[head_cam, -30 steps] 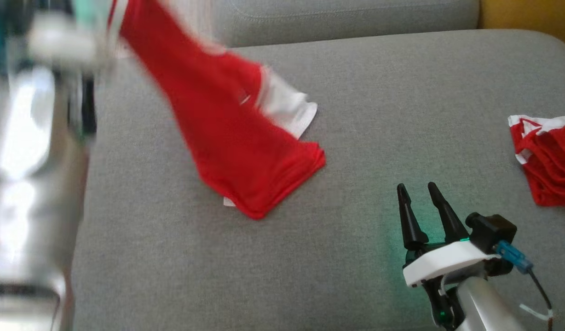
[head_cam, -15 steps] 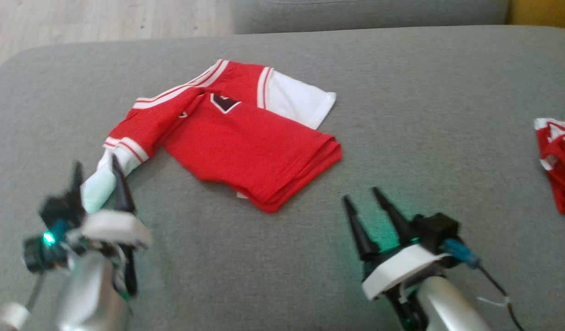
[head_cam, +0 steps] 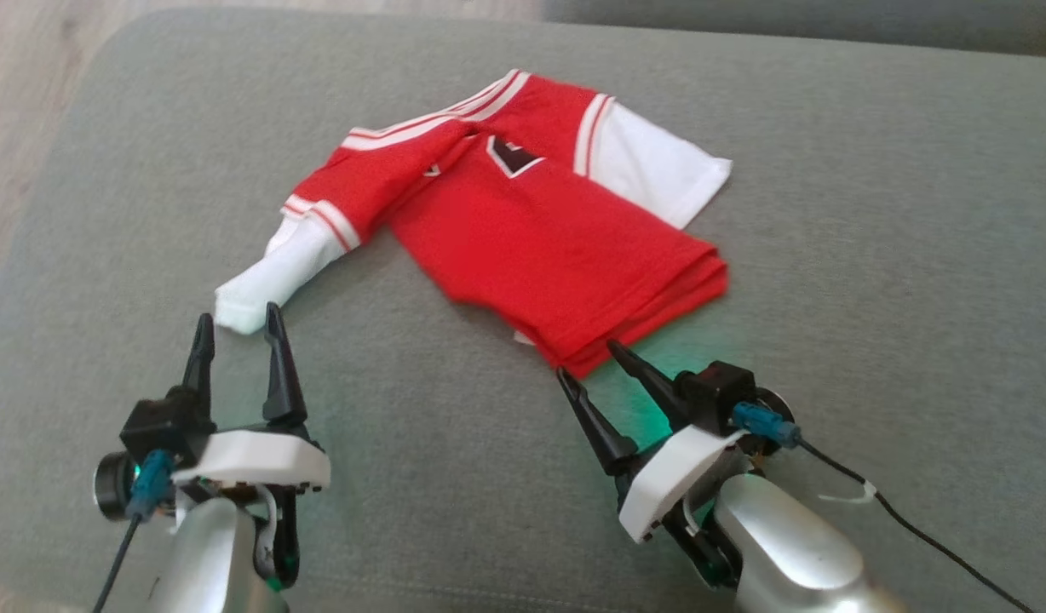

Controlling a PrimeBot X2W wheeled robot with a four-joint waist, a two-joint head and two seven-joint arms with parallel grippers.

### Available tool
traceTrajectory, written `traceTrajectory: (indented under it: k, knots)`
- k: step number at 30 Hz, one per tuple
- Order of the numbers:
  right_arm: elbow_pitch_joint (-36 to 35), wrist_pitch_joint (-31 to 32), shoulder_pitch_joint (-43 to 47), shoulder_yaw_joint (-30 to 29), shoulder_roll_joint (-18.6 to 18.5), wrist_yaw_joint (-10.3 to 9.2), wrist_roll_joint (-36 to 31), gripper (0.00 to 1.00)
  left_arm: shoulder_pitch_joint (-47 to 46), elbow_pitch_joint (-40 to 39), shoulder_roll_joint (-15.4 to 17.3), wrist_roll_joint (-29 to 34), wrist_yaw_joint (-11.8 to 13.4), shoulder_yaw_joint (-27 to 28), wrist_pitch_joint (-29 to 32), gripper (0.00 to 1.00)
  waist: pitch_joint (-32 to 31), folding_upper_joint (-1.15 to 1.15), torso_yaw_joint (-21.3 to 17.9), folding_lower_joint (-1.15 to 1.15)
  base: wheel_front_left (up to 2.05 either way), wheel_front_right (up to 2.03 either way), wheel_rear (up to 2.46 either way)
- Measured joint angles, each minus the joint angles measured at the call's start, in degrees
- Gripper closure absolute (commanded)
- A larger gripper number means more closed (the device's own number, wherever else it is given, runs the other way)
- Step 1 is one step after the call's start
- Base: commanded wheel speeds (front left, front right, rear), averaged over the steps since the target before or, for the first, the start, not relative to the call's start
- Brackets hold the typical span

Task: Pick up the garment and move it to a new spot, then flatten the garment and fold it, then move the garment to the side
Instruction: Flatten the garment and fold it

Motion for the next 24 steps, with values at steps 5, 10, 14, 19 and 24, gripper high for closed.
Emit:
traceTrajectory:
  k: [5,10,14,19,24]
  knots:
    - [3.5,0.0,-1.9,2.1,-0.1,0.0,2.4,0.0,0.9,-0.4,-0.1,-1.2,0.0,-1.0,-0.1,0.0,1.4,0.0,2.1,0.0,0.0,0.0,0.0]
    - [3.9,0.0,-3.8,2.6,-0.3,0.0,3.3,0.0,0.9,-0.9,-0.1,-1.9,0.5,-2.2,-0.1,0.0,2.5,0.0,3.0,0.0,0.0,0.0,0.0]
    - [3.1,0.0,-4.1,3.3,-0.5,0.0,5.6,1.0,0.9,-0.8,-0.2,-2.6,0.6,-3.2,-0.1,0.0,2.9,0.0,3.1,0.0,0.0,0.0,0.0]
    - [1.0,0.0,-4.1,1.3,-0.5,0.0,6.7,1.0,1.0,-0.8,-0.2,-2.8,0.8,-3.2,-0.1,0.0,2.5,0.0,2.0,0.0,0.0,0.0,0.0]
    - [-2.7,0.0,-2.7,-5.2,-0.5,0.0,6.5,1.0,2.8,-0.8,-0.2,-2.3,0.7,-2.8,-0.1,0.0,0.9,0.0,-0.2,0.0,0.0,0.0,0.0]
